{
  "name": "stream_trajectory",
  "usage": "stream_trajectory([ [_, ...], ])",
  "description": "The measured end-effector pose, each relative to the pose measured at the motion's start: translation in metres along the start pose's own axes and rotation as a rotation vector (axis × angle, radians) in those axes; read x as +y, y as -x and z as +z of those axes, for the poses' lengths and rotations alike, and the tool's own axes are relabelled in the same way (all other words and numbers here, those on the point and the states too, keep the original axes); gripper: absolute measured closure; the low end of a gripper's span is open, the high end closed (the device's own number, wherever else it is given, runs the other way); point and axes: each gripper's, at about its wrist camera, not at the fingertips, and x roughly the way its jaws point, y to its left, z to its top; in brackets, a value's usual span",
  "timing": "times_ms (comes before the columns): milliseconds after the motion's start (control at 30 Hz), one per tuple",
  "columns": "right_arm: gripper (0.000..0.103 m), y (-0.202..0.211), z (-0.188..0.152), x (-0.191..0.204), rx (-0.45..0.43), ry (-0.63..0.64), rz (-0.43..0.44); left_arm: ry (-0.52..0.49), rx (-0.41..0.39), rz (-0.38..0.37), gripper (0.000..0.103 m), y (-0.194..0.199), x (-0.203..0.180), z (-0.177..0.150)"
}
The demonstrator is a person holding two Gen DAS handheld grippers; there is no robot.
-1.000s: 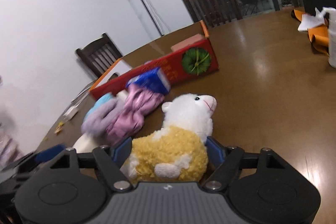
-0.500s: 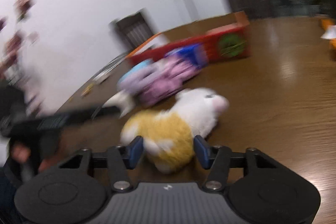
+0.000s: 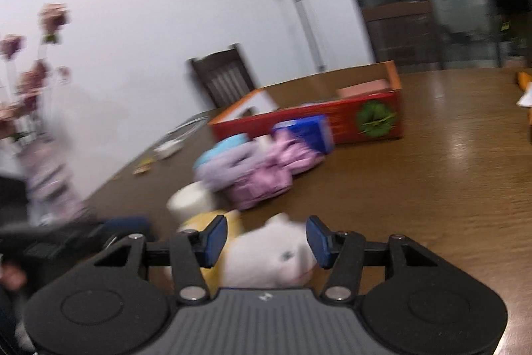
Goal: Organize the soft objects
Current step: 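Close both tools on the plush sheep from either side, then carry the plush sheep into the box and open both tools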
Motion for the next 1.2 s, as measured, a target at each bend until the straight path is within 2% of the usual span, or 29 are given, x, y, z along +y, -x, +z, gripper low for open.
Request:
stream_trajectory([
  [100,0.050,-0.015,-0.005,-0.009,-0.028,-0.017,-0.094,-0.027,0.008,-0.025,0.033,-0.015,-0.007,-0.007],
  [133,0.052,-0.019,-0.008,-0.009,-0.022,-0.025,-0.089,-0.026,0.031,-0.029,0.034,-0.020,-0.007,-0.008],
  [200,0.058,-0.024,-0.015,-0.010,0.014,-0.046,-0.077,-0.026,0.029,-0.057,0.035,-0.018,-0.002,-0.008],
  [233,0.060,-0.022,-0.017,-0.008,0.013,-0.044,-0.073,-0.036,0.015,-0.043,0.035,-0.014,0.003,-0.007],
  [333,0.063,-0.006,-0.023,0.013,0.058,0.025,-0.020,0.000,-0.038,0.072,0.035,0.000,0.028,-0.003],
  [433,0.063,0.005,-0.034,0.044,0.122,0.128,0.111,0.086,-0.067,0.224,0.036,0.011,0.058,-0.002],
  [500,0.063,0.009,-0.038,0.062,0.127,0.190,0.158,0.133,-0.082,0.245,0.036,0.019,0.066,-0.002],
  [600,0.064,0.017,-0.028,0.066,0.078,0.203,0.151,0.146,-0.099,0.163,0.029,0.031,0.059,-0.002],
  [633,0.062,0.017,-0.023,0.062,0.057,0.185,0.138,0.125,-0.094,0.120,0.023,0.033,0.051,-0.003],
  [667,0.059,0.018,-0.018,0.056,0.041,0.166,0.105,0.099,-0.083,0.080,0.019,0.032,0.043,-0.003],
  [733,0.054,0.014,-0.012,0.047,0.031,0.151,0.027,0.034,-0.057,0.013,0.019,0.026,0.024,-0.007],
  [800,0.054,0.011,-0.013,0.037,0.045,0.129,-0.014,-0.013,-0.031,-0.015,0.019,0.018,0.010,-0.012],
  [933,0.047,0.005,-0.021,0.028,0.043,0.083,-0.030,-0.043,0.023,-0.030,0.020,0.007,0.002,-0.022],
  [1000,0.041,0.003,-0.026,0.025,0.021,0.061,-0.026,-0.034,0.035,-0.024,0.022,0.006,0.006,-0.024],
  [1033,0.040,0.001,-0.027,0.023,0.016,0.050,-0.029,-0.023,0.041,-0.025,0.027,0.008,0.008,-0.026],
  [1200,0.041,-0.020,-0.026,0.013,0.050,-0.049,0.060,0.014,0.063,-0.132,0.051,0.001,0.020,-0.027],
])
